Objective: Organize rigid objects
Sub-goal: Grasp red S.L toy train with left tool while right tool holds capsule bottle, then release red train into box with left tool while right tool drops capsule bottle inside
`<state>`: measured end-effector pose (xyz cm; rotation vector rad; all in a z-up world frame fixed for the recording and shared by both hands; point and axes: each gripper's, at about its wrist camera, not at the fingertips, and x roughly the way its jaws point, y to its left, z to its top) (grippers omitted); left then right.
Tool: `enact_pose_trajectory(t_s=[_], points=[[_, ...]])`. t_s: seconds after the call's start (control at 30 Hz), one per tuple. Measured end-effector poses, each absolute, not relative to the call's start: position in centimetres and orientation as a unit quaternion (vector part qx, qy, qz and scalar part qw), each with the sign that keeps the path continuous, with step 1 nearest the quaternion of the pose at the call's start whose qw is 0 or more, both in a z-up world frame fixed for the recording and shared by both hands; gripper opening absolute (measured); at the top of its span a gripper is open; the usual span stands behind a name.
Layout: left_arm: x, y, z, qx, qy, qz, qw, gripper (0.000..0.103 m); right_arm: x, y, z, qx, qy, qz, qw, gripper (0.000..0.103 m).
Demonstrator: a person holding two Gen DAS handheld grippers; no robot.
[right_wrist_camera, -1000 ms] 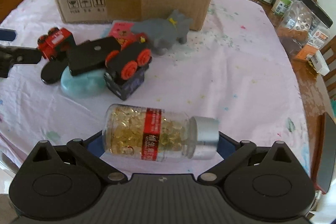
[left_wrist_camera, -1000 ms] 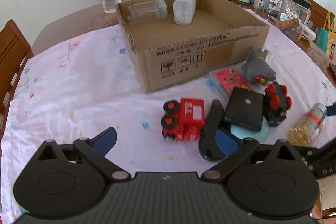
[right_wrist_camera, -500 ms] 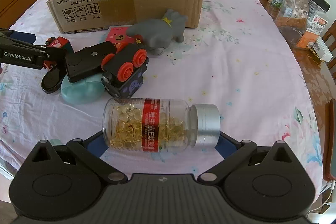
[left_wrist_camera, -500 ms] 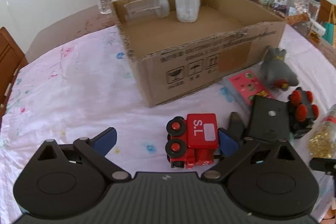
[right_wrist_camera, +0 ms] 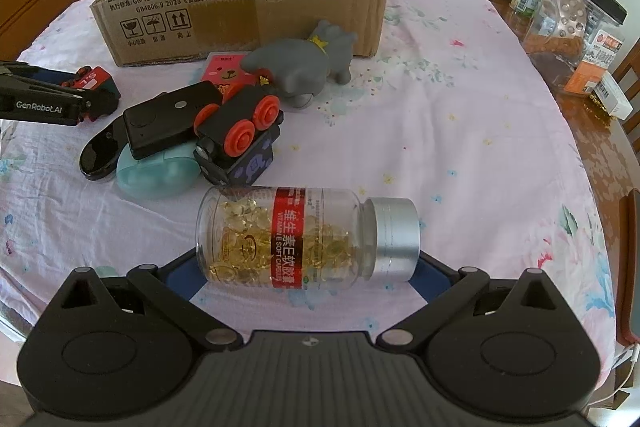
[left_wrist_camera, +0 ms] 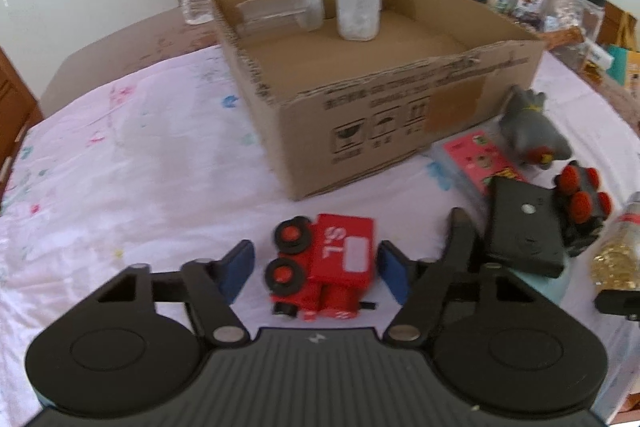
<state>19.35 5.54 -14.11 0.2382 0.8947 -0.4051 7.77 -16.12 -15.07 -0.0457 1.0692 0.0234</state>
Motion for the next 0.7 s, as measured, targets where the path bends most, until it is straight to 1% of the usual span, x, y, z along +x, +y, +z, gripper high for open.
enact_pose_trajectory(t_s=[0.03,0.13,0.7], points=[[19.4,5.5,-14.1,0.111,0.43,-0.198,0.874,0.058,7.7,-16.1,-15.1,-0.021,0.507,0.01,0.861,0.103],[19.5,5.3,-14.0,0.099,0.436,-0.198,0.872,0.056,7.4,-16.1,-15.1,-0.019,0.5,0.008,0.866,0.103],[19.5,5.5,-14.0,0.108,0.441,-0.21,0.866,0.056,8.4,-15.6,-14.2,-0.012,0.502,-0.035,0.864,0.103]])
